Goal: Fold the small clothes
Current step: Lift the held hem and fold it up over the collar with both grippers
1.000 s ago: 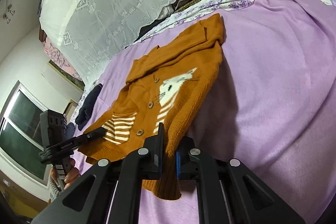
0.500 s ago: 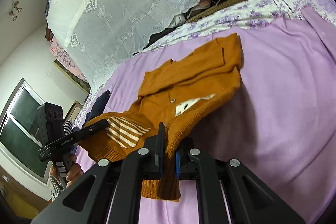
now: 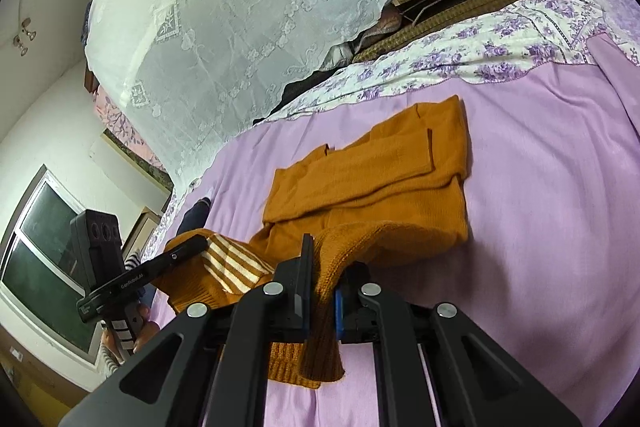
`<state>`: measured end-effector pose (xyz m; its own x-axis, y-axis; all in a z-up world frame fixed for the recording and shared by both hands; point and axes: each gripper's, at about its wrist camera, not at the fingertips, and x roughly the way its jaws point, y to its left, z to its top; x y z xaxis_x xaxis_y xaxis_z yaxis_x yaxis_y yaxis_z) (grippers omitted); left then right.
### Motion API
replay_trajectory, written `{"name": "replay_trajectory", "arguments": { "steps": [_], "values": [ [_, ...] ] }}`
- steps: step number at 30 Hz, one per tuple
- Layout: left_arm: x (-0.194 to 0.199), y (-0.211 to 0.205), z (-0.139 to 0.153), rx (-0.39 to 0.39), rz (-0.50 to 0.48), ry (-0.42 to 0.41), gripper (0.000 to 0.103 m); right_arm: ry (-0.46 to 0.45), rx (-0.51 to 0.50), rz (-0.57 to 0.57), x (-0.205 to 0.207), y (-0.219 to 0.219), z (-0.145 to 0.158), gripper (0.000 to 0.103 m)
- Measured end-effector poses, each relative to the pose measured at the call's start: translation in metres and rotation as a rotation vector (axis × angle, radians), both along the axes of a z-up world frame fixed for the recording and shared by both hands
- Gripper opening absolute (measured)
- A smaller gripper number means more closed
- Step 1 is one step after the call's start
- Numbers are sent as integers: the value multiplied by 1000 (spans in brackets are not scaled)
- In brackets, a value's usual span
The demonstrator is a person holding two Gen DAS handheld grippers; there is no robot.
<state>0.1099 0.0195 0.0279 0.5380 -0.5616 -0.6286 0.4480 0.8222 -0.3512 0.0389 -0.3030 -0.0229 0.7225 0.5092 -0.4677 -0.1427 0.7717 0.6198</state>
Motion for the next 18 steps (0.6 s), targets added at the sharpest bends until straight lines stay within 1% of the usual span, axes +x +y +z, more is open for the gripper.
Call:
{"name": "replay_trajectory", "arguments": {
  "steps": [11,18],
  "values": [
    [32,-4,10,-5,15,1,7,10,5,-5,40,-4,15,9],
    [57,-2,15,-8,35,-4,7,20,25,-8,71,-6,16,9]
  ]
}}
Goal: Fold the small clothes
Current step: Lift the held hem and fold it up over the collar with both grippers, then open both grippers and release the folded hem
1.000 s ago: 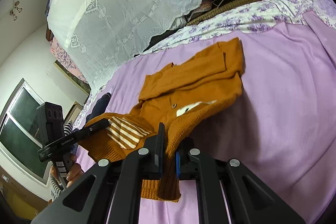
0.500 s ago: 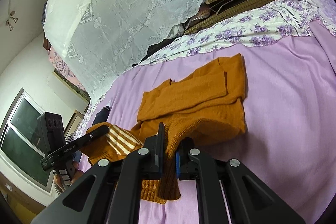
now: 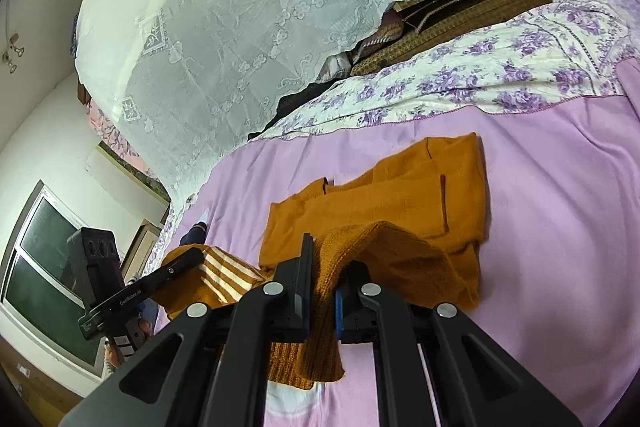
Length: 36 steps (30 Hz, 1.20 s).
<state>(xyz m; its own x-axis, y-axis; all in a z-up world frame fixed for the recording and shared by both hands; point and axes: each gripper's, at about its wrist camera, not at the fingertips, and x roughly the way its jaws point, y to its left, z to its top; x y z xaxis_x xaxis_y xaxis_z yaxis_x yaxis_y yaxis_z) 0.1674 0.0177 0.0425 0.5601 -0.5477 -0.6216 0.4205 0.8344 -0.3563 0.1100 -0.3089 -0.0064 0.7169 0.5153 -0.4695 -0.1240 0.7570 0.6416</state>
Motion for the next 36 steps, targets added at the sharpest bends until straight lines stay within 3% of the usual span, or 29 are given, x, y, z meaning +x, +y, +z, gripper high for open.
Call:
{"name": "replay_trajectory", "arguments": {
  "steps": [13,22,26,31,33,36],
  "values": [
    [59,6,-27,-14,65,75,8,77,54,-40,63,-10,-28,9],
    [112,4,-76,-4,118,190,8,153,72,-95,97,-25,-66,9],
    [123,5,-98,-7,127,231,10,182,86,-100,103,-30,-81,10],
    [121,6,-100,-17,121,216,12,189,95,-91,105,-31,-87,16],
    [116,8,-97,-6,128,200,15,167,95,-96,99,-33,-80,17],
    [106,14,-84,-4,148,157,37,105,65,-107,85,-35,-59,26]
  ]
}}
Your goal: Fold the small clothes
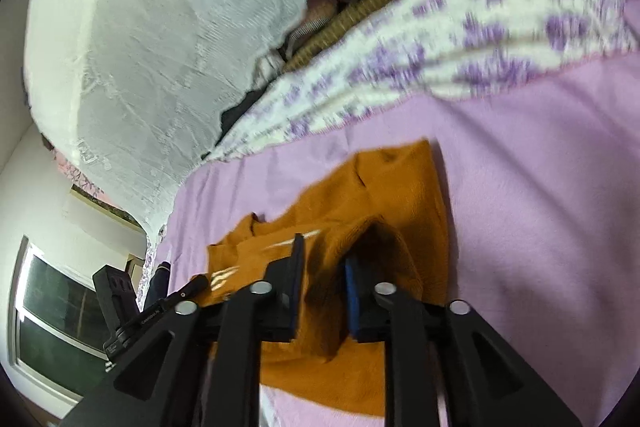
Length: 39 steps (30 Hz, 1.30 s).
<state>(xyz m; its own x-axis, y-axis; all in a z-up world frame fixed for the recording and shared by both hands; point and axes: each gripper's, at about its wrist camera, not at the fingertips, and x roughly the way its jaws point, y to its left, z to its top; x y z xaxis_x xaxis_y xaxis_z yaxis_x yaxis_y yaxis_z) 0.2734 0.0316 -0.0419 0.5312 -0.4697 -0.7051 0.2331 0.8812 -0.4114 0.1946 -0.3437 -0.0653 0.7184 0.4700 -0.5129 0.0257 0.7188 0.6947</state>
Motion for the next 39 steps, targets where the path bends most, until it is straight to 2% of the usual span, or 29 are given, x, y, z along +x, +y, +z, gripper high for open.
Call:
{"name": "replay_trajectory", "arguments": {
  "steps": [1,2,5,7,11,14,18,23,27,29,33,37,39],
  "values": [
    [-4,4,7,-8,16,-22,47,-28,-27,-9,-6,1,9,27],
    [-7,8,12,-12,28,-39,51,-45,-50,-15,-9,2,16,27],
    [-14,16,22,-20,37,-63,51,-93,-126,1,-21,15,32,27],
    [-20,19,25,-19,35,-69,51,-111,-162,53,-26,28,37,27],
    [-42,9,28,3,-34,-72,51,-140,-235,161,-39,59,40,23],
    [-61,-10,27,33,-105,-82,51,-129,-256,211,-48,78,36,22],
    [-87,-41,21,118,-174,-110,51,-82,-299,239,-55,96,21,22],
    [-99,-62,5,192,-198,-103,53,-47,-446,234,-56,114,8,22],
    [-92,-64,-5,251,-149,-93,53,-42,-484,231,-53,118,4,23],
    [-88,-61,-8,255,-135,-80,53,-30,-494,235,-49,119,1,23],
    [-80,-56,-4,310,-67,-106,53,-16,-498,238,-40,122,-2,23],
    [-88,-53,6,247,-109,-100,54,-9,-483,227,-33,120,-3,23],
    [-94,-61,7,252,-134,-114,56,-8,-481,221,-30,120,-2,23]
  ]
}}
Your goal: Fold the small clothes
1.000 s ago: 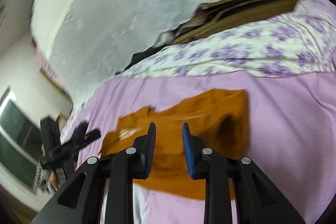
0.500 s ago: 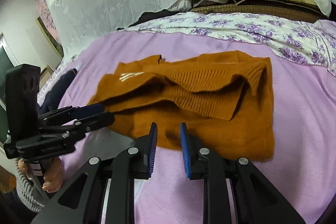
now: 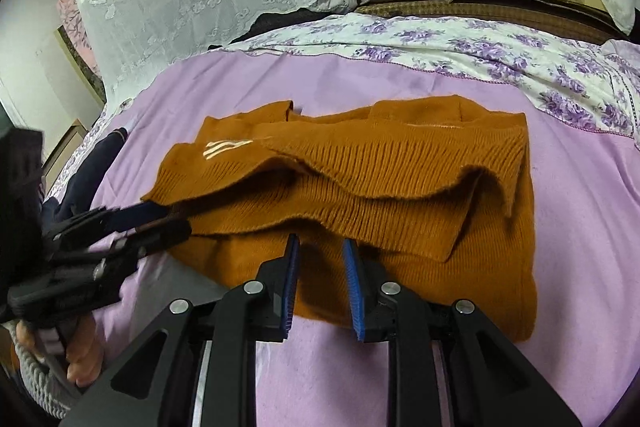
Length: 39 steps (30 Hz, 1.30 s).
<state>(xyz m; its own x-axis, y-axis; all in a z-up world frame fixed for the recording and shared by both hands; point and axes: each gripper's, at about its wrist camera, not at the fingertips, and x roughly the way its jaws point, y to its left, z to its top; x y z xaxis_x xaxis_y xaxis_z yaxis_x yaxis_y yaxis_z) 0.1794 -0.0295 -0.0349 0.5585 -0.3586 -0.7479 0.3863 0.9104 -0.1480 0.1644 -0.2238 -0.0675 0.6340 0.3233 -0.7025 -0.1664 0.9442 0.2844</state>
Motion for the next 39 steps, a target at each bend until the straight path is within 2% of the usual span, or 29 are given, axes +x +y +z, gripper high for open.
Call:
{"name": "replay_trajectory", "arguments": {
  "steps": [4,7,10,14,19,22,26,28,30,32,36,39],
  "values": [
    [-14,-22,-4,39,-58,-14,59,-20,27,-15,6,-3,5,23],
    [-21,-31,-8,60,-71,-32,72,-42,61,-28,9,-8,11,24],
    [-11,-30,-13,117,-4,-56,73,-42,68,-33,11,-11,10,25],
    [16,-8,-15,100,100,-27,73,-30,80,-39,13,-14,7,25],
    [45,0,3,144,184,-130,73,-53,64,-44,25,-12,15,25],
    [71,-4,13,148,225,-149,73,-108,57,-67,51,-13,32,27],
    [102,8,22,104,319,-120,73,-128,126,-169,79,-30,37,29],
    [105,19,23,39,331,-82,73,-124,159,-170,75,-36,33,29],
    [103,23,21,18,325,-74,73,-127,129,-167,70,-37,32,29],
    [102,23,16,30,324,-74,74,-128,103,-175,67,-38,31,29],
    [102,17,2,63,303,-51,77,-101,128,-178,69,-44,26,29],
    [111,18,-16,106,328,-14,81,-46,126,-191,78,-49,11,29]
  ]
}}
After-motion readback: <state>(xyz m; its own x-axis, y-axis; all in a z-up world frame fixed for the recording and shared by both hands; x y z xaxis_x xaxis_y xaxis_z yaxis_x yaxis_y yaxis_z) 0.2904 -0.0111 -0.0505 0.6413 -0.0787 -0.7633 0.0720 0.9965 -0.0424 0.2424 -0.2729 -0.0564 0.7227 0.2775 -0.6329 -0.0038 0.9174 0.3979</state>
